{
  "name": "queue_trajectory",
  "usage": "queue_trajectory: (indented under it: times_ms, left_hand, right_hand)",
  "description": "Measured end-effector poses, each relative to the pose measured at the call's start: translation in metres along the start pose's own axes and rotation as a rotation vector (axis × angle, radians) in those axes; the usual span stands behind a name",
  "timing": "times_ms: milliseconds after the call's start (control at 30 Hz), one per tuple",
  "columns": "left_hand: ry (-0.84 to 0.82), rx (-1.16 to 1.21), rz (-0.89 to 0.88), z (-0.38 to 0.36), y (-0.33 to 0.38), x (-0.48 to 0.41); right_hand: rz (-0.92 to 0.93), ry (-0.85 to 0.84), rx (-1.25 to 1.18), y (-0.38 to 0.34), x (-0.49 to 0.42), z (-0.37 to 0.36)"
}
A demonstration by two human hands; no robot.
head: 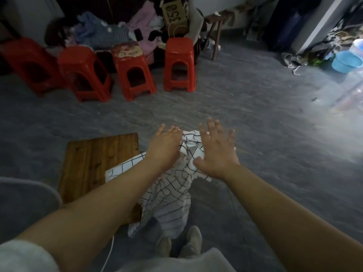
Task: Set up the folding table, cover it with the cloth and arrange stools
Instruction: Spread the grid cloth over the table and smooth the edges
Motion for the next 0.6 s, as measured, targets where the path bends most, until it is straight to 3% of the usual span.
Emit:
queue_trajectory:
  times_ms: [67,167,300,600]
  left_hand:
    - [0.011,0.013,0.001,0.005,0.006,-0.003]
    - [0.046,0.015,-0.025,0.011,0.016,-0.008]
    - [0.08,0.032,-0.012,0.011,0.005,-0.004]
    - [0.045,0.137,0.027,-0.03,-0.011,0.026]
  right_hand:
    - [0.093,-0.001,0.014,-0.022,-0.007,-0.003]
    - [0.045,-0.026,0.007,-0.041,-0.016,-0.016]
    - [-0.066,0.015,-0.017,-0.02,-0.022,-0.013]
    - [0.022,0.109,-0.052,0.004,-0.017,0.002]
Point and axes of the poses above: each hand's wrist, its own x-axis away from the middle knuckle, its own z-axis out of the back of the hand, y = z × x, the point moved 5 cm from there along -x, towards the middle knuckle, and after that the axes turned 10 degrees about z, right-handed, at the moved point
